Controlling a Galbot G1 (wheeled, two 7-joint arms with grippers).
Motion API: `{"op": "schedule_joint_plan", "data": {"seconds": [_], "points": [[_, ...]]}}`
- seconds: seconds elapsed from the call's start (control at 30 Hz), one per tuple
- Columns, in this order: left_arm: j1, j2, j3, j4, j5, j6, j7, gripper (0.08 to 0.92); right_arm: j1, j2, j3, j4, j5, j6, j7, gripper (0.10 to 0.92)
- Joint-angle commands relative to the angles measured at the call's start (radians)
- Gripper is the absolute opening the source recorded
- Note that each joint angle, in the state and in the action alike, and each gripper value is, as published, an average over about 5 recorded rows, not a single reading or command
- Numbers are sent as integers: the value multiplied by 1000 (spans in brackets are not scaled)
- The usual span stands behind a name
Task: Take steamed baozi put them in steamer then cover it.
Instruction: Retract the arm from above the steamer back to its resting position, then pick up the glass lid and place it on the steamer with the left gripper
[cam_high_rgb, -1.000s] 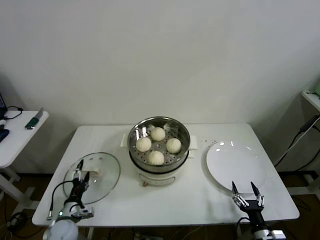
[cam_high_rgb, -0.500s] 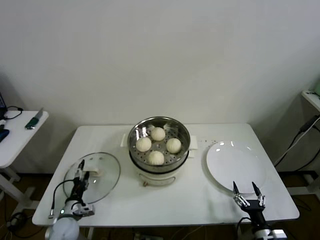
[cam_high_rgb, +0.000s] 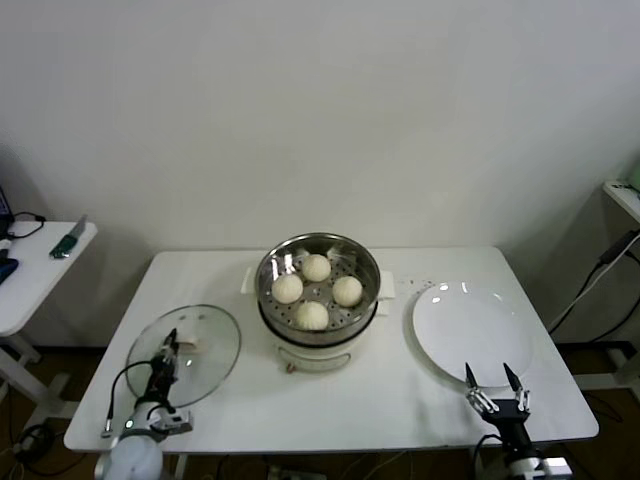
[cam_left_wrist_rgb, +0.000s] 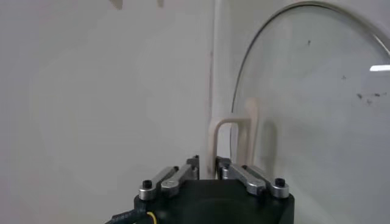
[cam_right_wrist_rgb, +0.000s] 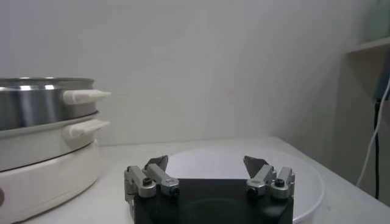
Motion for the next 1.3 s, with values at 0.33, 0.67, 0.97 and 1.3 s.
{"op": "schedule_joint_plan", "data": {"seconds": [0.33, 0.67, 0.97, 1.3], "points": [[41, 82, -16, -284, -83, 53, 43, 135, -3, 11, 5, 9, -31, 7, -4, 823], [72, 265, -18, -578, -348, 334, 264, 135, -2, 12, 31, 12, -110, -20, 20, 823], [-4, 301, 102, -732, -370, 534, 372, 135, 2, 16, 35, 14, -129, -21, 24, 823], [-144, 216, 345, -724, -177, 646, 453, 135, 16, 17, 29, 10, -141, -8, 23, 823]]}}
